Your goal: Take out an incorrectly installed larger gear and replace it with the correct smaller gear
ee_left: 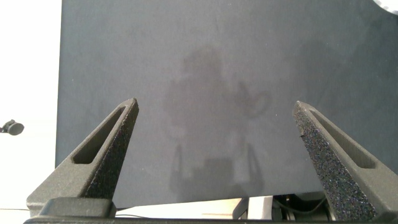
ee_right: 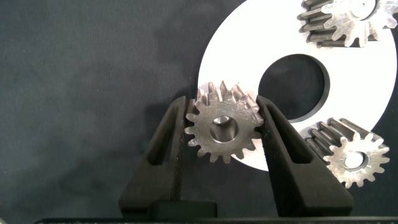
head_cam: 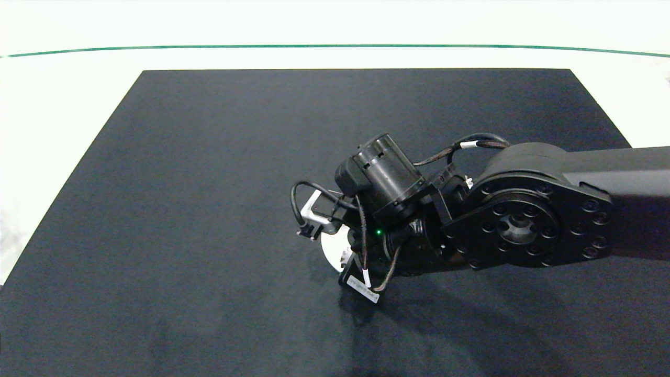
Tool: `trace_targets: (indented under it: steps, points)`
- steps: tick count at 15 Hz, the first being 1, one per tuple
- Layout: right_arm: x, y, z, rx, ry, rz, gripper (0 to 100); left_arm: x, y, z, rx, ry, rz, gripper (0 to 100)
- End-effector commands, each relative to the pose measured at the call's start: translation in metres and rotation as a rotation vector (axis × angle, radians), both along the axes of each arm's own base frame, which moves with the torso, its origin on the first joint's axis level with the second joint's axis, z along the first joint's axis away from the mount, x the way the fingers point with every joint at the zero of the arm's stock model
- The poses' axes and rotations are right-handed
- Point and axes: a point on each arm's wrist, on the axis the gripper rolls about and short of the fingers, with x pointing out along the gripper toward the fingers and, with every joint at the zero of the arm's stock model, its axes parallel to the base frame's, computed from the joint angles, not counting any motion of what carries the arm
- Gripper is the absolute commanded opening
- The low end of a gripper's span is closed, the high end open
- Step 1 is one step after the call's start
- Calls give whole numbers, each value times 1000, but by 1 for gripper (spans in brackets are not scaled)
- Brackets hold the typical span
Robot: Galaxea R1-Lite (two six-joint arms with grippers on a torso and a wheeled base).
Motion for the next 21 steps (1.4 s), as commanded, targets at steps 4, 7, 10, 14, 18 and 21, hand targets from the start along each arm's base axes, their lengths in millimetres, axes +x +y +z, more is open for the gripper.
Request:
trace_targets:
  steps: [4, 7, 10, 14, 18, 21]
  points:
    - [2, 3, -7, -18, 11, 3, 16, -1, 0, -1, -1, -2, 0, 100]
    - [1, 3, -7, -18, 13, 3, 100, -1, 0, -1, 1, -3, 1, 100]
    - [0, 1, -2, -7, 4, 1, 100, -1, 0, -1, 0, -5, 1, 100]
    - [-3, -12, 15, 17, -37, -51, 100, -1, 0, -2, 3, 0, 13, 100]
    - [-6, -54, 52, 80, -126, -185, 100, -1, 0, -1, 4, 1, 24, 100]
    - [-10, -86, 77, 153, -186, -320, 100, -1, 1, -1, 9, -2, 52, 100]
